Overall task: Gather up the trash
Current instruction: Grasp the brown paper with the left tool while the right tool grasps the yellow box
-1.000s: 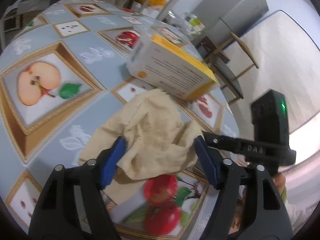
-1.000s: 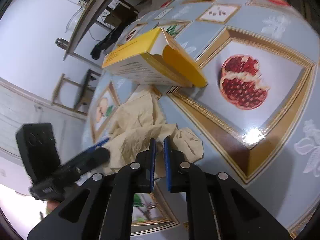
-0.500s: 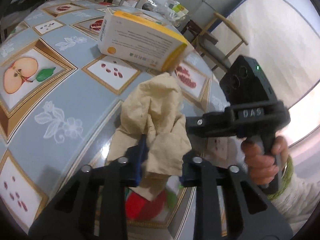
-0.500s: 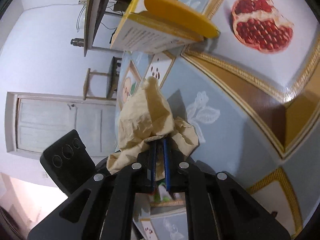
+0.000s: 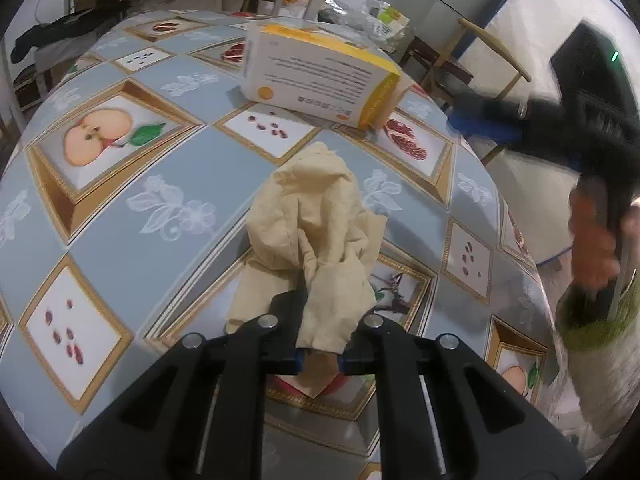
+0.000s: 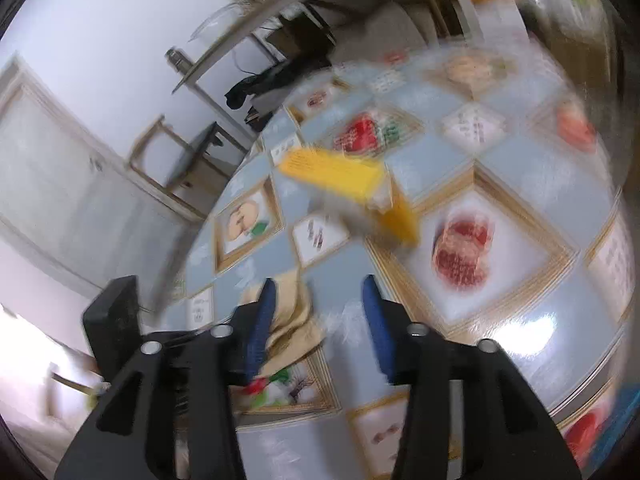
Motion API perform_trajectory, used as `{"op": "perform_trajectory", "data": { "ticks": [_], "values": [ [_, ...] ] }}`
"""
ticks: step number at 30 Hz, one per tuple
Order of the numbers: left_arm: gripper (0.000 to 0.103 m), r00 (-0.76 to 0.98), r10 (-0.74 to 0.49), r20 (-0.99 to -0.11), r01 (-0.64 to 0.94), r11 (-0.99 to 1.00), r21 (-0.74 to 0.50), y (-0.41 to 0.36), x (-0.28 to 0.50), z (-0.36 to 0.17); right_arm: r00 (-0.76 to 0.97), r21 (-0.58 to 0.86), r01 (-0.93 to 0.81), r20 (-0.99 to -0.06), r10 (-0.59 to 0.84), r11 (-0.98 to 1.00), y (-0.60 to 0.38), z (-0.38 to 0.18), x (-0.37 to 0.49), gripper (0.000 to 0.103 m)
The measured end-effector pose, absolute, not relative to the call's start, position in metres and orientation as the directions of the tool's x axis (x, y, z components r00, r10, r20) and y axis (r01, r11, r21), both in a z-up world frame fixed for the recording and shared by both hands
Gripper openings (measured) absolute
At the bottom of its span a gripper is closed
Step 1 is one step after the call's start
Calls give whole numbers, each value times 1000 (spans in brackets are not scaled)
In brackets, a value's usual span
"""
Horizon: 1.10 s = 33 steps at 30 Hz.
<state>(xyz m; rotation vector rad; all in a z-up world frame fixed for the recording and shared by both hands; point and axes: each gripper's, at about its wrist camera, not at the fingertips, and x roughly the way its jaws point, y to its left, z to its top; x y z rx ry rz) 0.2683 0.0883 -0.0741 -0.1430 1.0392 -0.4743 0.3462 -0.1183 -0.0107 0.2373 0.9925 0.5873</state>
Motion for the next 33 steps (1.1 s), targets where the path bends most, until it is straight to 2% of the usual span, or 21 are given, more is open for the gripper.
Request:
{"op": "perform_trajectory", "data": {
  "ticks": [5,8,14,17,19,22,33],
  "values": [
    [10,436,-426,-793,276,902,-333,100,262,-74,500,158,-494,-753,428,855,-85,16,368,51],
    [10,443,-419,-793,268,906,-329,103,261,-73,521,11,-543,-780,347,840,-60,11,393,56],
    [10,452,-412,-791,258,909,-326,104,258,-74,473,-123,-577,-856,209,807,-27,-22,436,57],
    [10,461,-398,-793,250,916,-315,103,257,-74,430,-134,-537,-893,134,833,-23,-41,451,56],
    [10,466,-393,-793,245,918,-311,102,256,-74,434,-121,-514,-891,136,849,-26,-42,449,41],
    [10,474,-383,-793,236,923,-305,101,254,-74,416,-54,-488,-892,178,871,-33,-39,441,33],
    [10,508,-347,-788,206,938,-279,85,231,-73,360,182,-335,-882,304,925,-93,-33,355,31]
  ]
}}
